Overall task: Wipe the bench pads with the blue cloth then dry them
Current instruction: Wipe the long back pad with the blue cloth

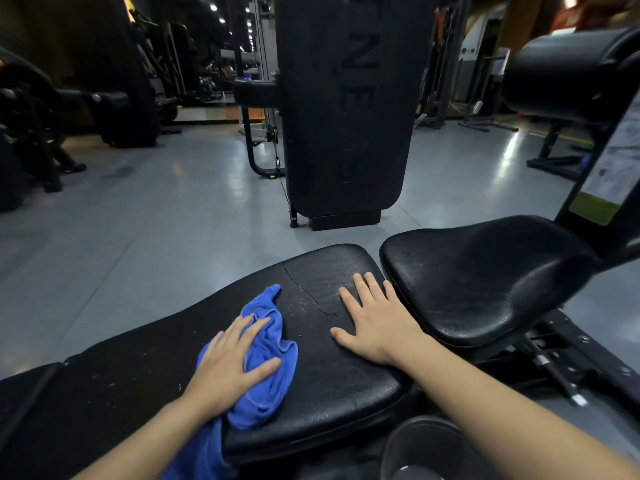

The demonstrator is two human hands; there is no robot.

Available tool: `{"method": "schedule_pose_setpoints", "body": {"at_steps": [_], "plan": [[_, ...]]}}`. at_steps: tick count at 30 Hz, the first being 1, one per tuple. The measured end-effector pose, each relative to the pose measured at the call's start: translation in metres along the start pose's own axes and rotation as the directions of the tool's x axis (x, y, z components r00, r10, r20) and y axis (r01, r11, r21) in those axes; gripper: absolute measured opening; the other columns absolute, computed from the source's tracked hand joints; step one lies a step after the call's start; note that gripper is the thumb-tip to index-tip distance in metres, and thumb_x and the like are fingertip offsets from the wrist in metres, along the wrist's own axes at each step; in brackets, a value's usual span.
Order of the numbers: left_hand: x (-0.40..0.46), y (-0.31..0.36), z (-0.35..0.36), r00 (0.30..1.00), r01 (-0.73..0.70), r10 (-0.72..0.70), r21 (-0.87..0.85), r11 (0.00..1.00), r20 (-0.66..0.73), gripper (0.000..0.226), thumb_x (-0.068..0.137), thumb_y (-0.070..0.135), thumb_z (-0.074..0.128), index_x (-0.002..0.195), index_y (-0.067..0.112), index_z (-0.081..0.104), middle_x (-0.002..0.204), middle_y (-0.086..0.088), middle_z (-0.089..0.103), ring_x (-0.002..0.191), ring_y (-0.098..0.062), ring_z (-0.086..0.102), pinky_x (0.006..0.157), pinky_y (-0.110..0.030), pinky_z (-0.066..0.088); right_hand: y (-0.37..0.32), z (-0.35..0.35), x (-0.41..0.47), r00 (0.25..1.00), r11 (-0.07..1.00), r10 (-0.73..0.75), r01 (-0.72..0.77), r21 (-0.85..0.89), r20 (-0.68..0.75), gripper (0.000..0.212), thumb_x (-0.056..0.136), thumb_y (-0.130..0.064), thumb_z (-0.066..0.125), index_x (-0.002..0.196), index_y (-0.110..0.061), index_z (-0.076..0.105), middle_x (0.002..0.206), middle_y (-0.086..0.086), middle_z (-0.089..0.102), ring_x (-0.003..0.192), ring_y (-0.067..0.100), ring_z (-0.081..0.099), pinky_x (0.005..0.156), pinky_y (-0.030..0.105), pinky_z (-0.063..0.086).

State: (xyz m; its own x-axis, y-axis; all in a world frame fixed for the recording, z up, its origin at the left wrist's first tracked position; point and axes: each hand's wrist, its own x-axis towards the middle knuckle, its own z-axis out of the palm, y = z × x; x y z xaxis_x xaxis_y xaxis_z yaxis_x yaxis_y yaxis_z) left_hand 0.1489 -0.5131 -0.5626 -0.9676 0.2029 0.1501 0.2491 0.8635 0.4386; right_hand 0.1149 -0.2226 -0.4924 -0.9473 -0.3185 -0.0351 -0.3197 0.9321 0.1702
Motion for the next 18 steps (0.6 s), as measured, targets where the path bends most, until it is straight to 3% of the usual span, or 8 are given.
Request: {"method": "schedule_pose_setpoints", "body": {"at_steps": [4,9,13,18], "plan": [[0.054,-0.016,-0.005,0.997,0.070,-0.070,0.015,0.997,-0.011,0.110,0.056,0.103,0.008,0.150,0.047,0.024,0.163,0.010,0.021,0.152,-0.011,0.017,0.122,-0.040,0.016,-0.001,0.001,0.000,1.000,1.000,-0.009,0.009,-0.025,0.003,0.087,0.093,-0.072,0.014,0.161,-0.019,-0.003,0.166,0.018,-0.013,0.153,0.034,-0.016,0.122,0.056,-0.001],[0.117,-0.039,-0.011,0.993,0.118,-0.118,0.005,0.993,0.027,0.120,0.053,0.105,0.012,0.151,0.039,0.030,0.160,0.006,0.030,0.147,-0.019,0.031,0.118,-0.043,0.025,-0.003,-0.002,0.005,0.999,0.999,-0.015,0.017,-0.042,0.046,0.087,0.094,-0.072,0.014,0.160,-0.018,-0.007,0.164,0.020,-0.017,0.151,0.037,-0.020,0.121,0.058,-0.005],[0.156,-0.054,-0.016,0.975,0.219,-0.217,-0.038,0.975,0.037,0.111,0.059,0.096,0.030,0.151,0.034,0.034,0.153,0.002,0.043,0.139,-0.024,0.044,0.111,-0.042,0.034,-0.006,-0.001,0.008,0.999,0.999,-0.014,0.016,-0.043,0.036,0.088,0.094,-0.073,0.014,0.160,-0.018,-0.007,0.164,0.023,-0.018,0.151,0.039,-0.019,0.121,0.059,-0.007],[0.172,-0.079,-0.018,0.938,0.347,-0.337,-0.181,0.920,0.086,0.105,0.061,0.091,0.044,0.149,0.034,0.038,0.152,-0.003,0.047,0.139,-0.026,0.045,0.111,-0.041,0.035,-0.006,0.000,0.009,0.999,0.998,-0.019,0.022,-0.055,0.044,0.087,0.094,-0.073,0.012,0.159,-0.019,-0.008,0.163,0.023,-0.019,0.151,0.039,-0.020,0.120,0.060,-0.007]]}}
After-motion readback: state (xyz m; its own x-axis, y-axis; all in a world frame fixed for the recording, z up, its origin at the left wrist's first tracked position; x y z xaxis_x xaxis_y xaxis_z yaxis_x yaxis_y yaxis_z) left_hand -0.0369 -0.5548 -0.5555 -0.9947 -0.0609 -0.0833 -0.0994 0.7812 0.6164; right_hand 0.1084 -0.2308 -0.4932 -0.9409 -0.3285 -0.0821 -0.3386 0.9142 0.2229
